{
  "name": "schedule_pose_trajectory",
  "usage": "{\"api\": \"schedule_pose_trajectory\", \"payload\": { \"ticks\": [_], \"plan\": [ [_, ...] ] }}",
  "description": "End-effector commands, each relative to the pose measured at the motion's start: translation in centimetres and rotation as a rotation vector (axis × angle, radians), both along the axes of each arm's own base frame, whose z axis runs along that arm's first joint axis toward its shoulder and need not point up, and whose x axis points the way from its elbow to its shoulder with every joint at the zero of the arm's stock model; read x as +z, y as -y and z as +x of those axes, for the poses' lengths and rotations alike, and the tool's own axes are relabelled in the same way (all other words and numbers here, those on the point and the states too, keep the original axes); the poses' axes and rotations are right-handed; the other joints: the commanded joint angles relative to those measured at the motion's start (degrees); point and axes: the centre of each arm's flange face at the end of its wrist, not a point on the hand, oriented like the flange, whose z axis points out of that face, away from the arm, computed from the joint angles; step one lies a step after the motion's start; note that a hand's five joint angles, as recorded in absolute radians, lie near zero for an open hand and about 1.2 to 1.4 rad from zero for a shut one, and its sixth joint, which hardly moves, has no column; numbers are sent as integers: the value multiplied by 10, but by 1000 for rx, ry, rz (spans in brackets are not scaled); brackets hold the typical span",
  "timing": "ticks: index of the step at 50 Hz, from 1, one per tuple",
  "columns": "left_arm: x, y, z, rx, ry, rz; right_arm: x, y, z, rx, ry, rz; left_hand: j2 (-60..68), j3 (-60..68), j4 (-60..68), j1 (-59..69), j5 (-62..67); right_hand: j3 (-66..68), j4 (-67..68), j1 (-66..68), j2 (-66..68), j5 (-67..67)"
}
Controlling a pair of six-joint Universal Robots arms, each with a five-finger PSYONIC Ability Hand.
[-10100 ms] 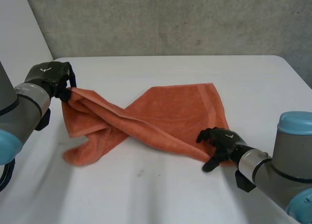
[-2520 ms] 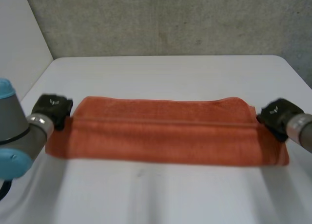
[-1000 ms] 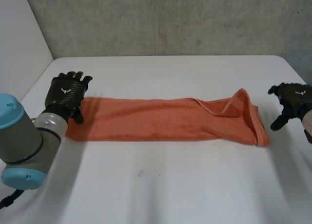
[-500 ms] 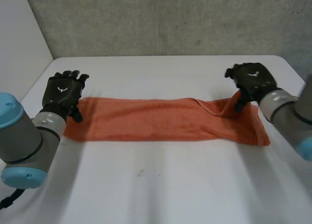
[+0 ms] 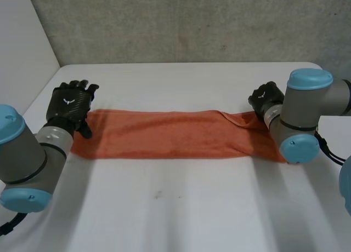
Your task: Fold the laundry
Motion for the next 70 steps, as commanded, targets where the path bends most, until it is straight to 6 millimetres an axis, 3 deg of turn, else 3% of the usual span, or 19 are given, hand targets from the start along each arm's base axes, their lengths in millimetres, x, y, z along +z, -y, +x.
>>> {"api": "schedule_pose_trajectory", "payload": {
  "ticks": [1, 5, 7, 10, 12, 16, 18, 31, 44, 46, 47, 48, 49, 50, 51, 58, 60, 64, 70],
  "plan": [
    [1, 3, 4, 12, -1, -3, 8, -5, -2, 8, -3, 23, 11, 9, 9, 1, -13, 280, 283, 359, 283, 302],
    [1, 4, 4, 12, -2, -4, 38, -14, -1, 9, 50, -14, 21, 19, 19, 11, -3, 280, 283, 359, 283, 302],
    [1, 5, 3, 10, -3, -5, 73, -29, -4, 21, 136, -56, 23, 21, 21, 13, -1, 280, 283, 359, 283, 302],
    [2, 7, 3, 10, -6, -12, 92, -38, -4, 48, 191, -79, 24, 23, 23, 15, 0, 280, 283, 359, 283, 302],
    [5, 12, 2, 12, -18, -25, 122, -61, -4, 129, 286, -118, 28, 26, 26, 18, 4, 280, 283, 359, 283, 302],
    [10, 19, -1, 7, -58, -37, 143, -84, -8, 197, 349, -139, 28, 26, 26, 18, 4, 280, 283, 359, 283, 302],
    [12, 22, -2, 4, -88, -38, 174, -112, -13, 254, 399, -200, 28, 26, 26, 18, 4, 280, 283, 359, 283, 302],
    [7, 42, -31, -168, -177, -2, 232, -185, -25, 434, 464, -376, 28, 26, 26, 18, 4, 280, 283, 359, 283, 302],
    [-36, 30, -57, -343, -155, 189, 258, -208, -29, 492, 490, -453, 86, 84, 85, 77, 62, 280, 283, 359, 283, 302],
    [-40, 29, -58, -348, -152, 206, 259, -208, -30, 487, 490, -458, 178, 176, 176, 168, 153, 280, 283, 359, 283, 302],
    [-42, 30, -58, -348, -152, 209, 259, -207, -30, 484, 490, -458, 346, 344, 344, 336, 322, 280, 283, 359, 283, 302],
    [-42, 30, -58, -348, -152, 209, 258, -206, -31, 479, 489, -458, 347, 346, 346, 338, 323, 280, 283, 359, 283, 302],
    [-45, 31, -58, -343, -153, 211, 258, -206, -31, 479, 489, -458, 579, 577, 577, 569, 555, 280, 283, 359, 283, 302],
    [-45, 34, -58, -336, -153, 199, 257, -203, -33, 465, 485, -459, 704, 702, 703, 694, 680, 280, 283, 359, 283, 302],
    [-45, 34, -58, -336, -153, 199, 257, -203, -33, 465, 485, -459, 706, 704, 704, 696, 681, 280, 283, 359, 283, 302],
    [-31, 55, -45, -206, -179, 106, 252, -176, -55, 353, 464, -458, 706, 704, 704, 696, 681, 280, 283, 359, 283, 302],
    [-12, 59, -31, -145, -210, 69, 248, -169, -61, 324, 459, -452, 706, 704, 704, 696, 681, 280, 283, 359, 283, 302],
    [3, 59, -19, -118, -232, 31, 235, -157, -66, 298, 482, -395, 706, 704, 704, 696, 681, 280, 283, 359, 283, 302],
    [21, 51, -11, -102, -239, -20, 236, -153, -67, 290, 514, -385, 706, 704, 704, 696, 681, 280, 283, 359, 283, 302]
  ]
}}
